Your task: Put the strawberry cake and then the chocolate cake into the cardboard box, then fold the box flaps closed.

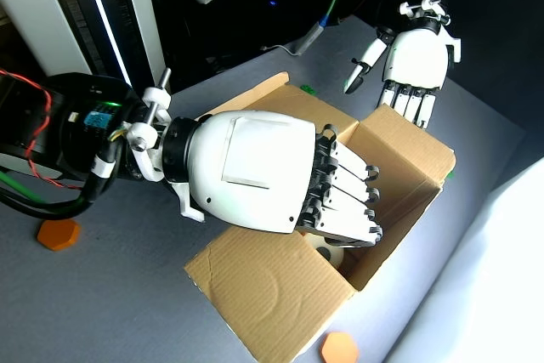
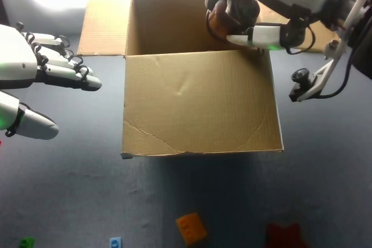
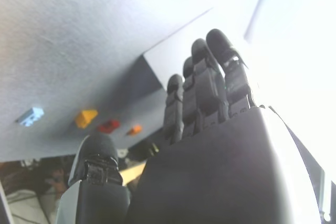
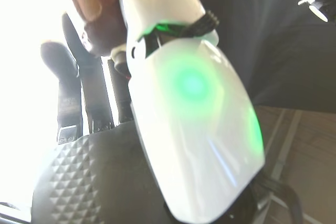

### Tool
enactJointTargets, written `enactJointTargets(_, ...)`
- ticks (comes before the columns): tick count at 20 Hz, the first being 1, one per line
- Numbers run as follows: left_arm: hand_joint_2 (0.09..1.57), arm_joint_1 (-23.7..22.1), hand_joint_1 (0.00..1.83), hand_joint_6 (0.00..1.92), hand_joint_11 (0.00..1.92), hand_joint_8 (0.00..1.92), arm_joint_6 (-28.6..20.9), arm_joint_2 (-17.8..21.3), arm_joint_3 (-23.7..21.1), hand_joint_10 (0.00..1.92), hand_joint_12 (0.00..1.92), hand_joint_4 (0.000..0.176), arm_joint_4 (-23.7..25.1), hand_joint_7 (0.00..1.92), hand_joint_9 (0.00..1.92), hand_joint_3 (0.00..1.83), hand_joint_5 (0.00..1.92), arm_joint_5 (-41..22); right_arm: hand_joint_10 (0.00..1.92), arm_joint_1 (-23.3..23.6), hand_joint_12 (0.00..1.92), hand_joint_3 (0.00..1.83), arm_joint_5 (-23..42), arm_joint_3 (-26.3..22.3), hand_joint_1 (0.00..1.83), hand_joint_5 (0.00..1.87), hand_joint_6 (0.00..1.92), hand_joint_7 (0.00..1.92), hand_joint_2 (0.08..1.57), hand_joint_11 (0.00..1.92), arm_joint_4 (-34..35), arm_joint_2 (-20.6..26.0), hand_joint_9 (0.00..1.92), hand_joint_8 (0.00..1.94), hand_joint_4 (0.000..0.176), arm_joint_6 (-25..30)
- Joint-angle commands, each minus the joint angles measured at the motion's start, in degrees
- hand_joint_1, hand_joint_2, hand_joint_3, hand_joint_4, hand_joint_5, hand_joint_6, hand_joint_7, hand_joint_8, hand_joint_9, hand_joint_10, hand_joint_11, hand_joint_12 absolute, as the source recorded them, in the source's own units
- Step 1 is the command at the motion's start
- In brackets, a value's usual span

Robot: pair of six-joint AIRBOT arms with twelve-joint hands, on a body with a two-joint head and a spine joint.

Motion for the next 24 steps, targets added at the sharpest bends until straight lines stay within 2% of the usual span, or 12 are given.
enactJointTargets(1,1.24,-0.8,0.0,0.0,0.0,0.0,0.1,0.1,0.2,0.0,0.88,0.053,-3.7,0.2,0.29,0.0,0.14,-0.9,1.4,-0.1,1.92,0.0,7.8,0.2,1.11,0.78,1.26,0.63,1.22,0.3,-0.7,0.5,0.48,1.03,0.0,0.0)
enactJointTargets(3,1.24,-1.0,0.0,0.0,0.0,0.0,0.1,0.1,0.2,0.0,0.86,0.054,-3.7,0.19,0.27,0.0,0.15,-0.9,1.16,-0.8,1.86,0.0,8.1,0.5,0.98,0.35,0.54,0.54,1.16,0.15,-0.7,0.3,0.39,0.43,0.0,-0.1)
enactJointTargets(5,1.23,-1.2,0.01,0.0,0.0,0.0,0.1,0.1,0.2,0.0,0.87,0.059,-3.7,0.19,0.27,0.0,0.15,-0.9,0.82,-1.3,1.68,0.0,8.7,0.7,0.79,0.16,0.15,0.41,1.1,0.01,-0.7,0.3,0.28,0.07,0.0,-0.1)
enactJointTargets(8,1.23,-1.2,0.01,0.0,0.0,0.0,0.1,0.1,0.2,0.0,0.88,0.054,-3.7,0.19,0.28,0.0,0.16,-0.8,0.45,-1.5,1.17,0.0,8.6,0.9,0.57,0.01,0.0,0.05,1.07,0.0,-0.7,0.4,0.05,0.0,0.008,-0.1)
enactJointTargets(10,1.23,-1.2,0.01,0.0,0.0,0.0,0.1,0.1,0.2,0.0,0.88,0.054,-3.7,0.19,0.28,0.0,0.16,-0.7,0.16,-1.6,0.77,0.0,8.3,0.9,0.53,0.0,0.0,0.0,1.04,0.0,-0.7,0.7,0.04,0.0,0.02,0.0)
enactJointTargets(12,1.23,-1.7,0.01,0.0,0.0,0.0,0.1,0.2,0.3,0.01,0.9,0.054,-3.8,0.2,0.29,0.0,0.16,-0.7,0.05,-1.4,0.32,0.0,7.8,0.9,0.52,0.0,0.0,0.0,1.03,0.0,-0.7,1.2,0.01,0.0,0.02,0.0)
enactJointTargets(13,1.23,-2.2,0.01,0.0,0.0,0.0,0.1,0.2,0.5,0.0,0.9,0.054,-3.8,0.2,0.28,0.0,0.15,-0.6,0.04,-1.1,0.22,0.0,7.2,0.8,0.55,0.0,0.0,0.0,1.01,0.0,-0.7,1.8,0.02,0.0,0.024,0.0)
enactJointTargets(15,1.23,-3.4,0.02,0.0,0.0,0.0,0.1,0.2,0.8,0.0,0.88,0.054,-3.8,0.19,0.28,0.0,0.15,-0.7,0.03,-0.6,0.16,0.0,6.6,0.0,0.55,0.0,0.0,0.0,1.01,0.0,0.2,3.5,0.02,0.0,0.023,0.1)
enactJointTargets(18,1.23,-6.4,0.05,0.0,0.0,0.0,0.1,0.3,1.6,0.0,0.85,0.056,-3.8,0.19,0.27,0.0,0.16,-0.7,0.02,0.5,0.26,0.0,4.3,-2.3,0.53,0.0,0.0,0.0,1.0,0.0,1.0,7.7,0.03,0.0,0.021,0.4)
enactJointTargets(20,1.24,-8.5,0.05,0.01,0.0,0.01,0.1,0.6,1.7,0.01,0.93,0.05,-3.8,0.22,0.3,0.0,0.17,-0.8,0.02,0.4,0.37,0.0,1.8,-4.9,0.49,0.0,0.0,0.01,1.01,0.0,3.3,11.5,0.04,0.0,0.019,-1.0)
enactJointTargets(23,1.24,-11.9,0.03,0.0,0.0,0.01,-0.5,0.9,1.5,0.01,0.96,0.045,-2.5,0.23,0.31,0.0,0.16,-0.9,0.02,-2.5,0.57,0.0,1.9,-9.3,0.51,0.0,0.0,0.03,1.01,0.0,6.7,18.8,0.07,0.0,0.013,-2.4)
enactJointTargets(24,1.24,-13.0,0.03,0.0,0.0,0.0,-0.5,1.1,1.1,0.0,0.94,0.049,-1.6,0.23,0.3,0.0,0.16,-0.9,0.02,-4.1,0.55,0.0,2.4,-10.3,0.49,0.0,0.0,0.01,1.02,0.0,6.7,21.0,0.06,0.0,0.011,-3.7)
